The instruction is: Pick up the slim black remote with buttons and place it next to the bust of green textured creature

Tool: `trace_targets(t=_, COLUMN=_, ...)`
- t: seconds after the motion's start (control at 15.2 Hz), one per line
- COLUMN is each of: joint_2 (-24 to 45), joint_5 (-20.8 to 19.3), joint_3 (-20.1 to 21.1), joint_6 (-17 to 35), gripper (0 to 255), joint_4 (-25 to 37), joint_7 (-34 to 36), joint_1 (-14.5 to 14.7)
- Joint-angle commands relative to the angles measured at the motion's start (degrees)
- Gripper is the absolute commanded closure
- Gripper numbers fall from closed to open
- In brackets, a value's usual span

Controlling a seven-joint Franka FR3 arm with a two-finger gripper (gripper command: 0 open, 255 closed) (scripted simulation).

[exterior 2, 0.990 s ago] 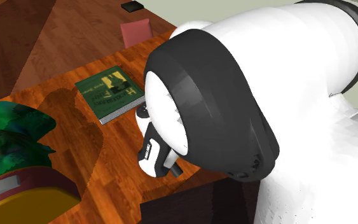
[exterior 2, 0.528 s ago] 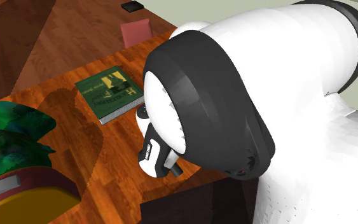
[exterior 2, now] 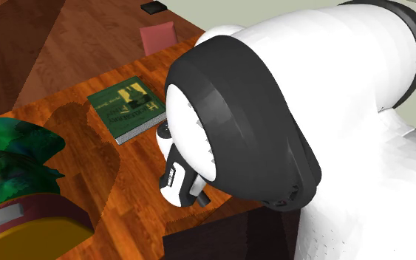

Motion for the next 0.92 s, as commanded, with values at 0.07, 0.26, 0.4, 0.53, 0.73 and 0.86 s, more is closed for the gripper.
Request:
trace_targets(t=0.07, joint_2=-0.8, joint_5=0.6, joint_3=0.3, joint_6=-0.7, gripper=255, joint_4=-0.3, joint_7=-0.4, joint_1=-0.7)
trace_targets(t=0.26, joint_2=-3.6, joint_5=2.5, joint_3=2.0, joint_6=-2.8, gripper=255, joint_4=-1.1, joint_7=-2.0, joint_1=-2.1)
trace_targets(t=0.4, joint_2=-5.5, joint_5=3.8, joint_3=3.1, joint_6=-4.2, gripper=255, joint_4=-1.5, joint_7=-3.2, joint_1=-2.9)
trace_targets(t=0.53, joint_2=-7.4, joint_5=5.3, joint_3=4.1, joint_6=-5.6, gripper=255, joint_4=-1.9, joint_7=-4.4, joint_1=-3.6)
trace_targets(t=0.73, joint_2=-10.2, joint_5=7.6, joint_3=5.4, joint_6=-7.9, gripper=255, joint_4=-2.4, joint_7=-6.3, joint_1=-4.4)
trace_targets(t=0.86, joint_2=-12.1, joint_5=9.1, joint_3=6.1, joint_6=-9.4, gripper=255, joint_4=-2.7, joint_7=-7.6, joint_1=-4.8)
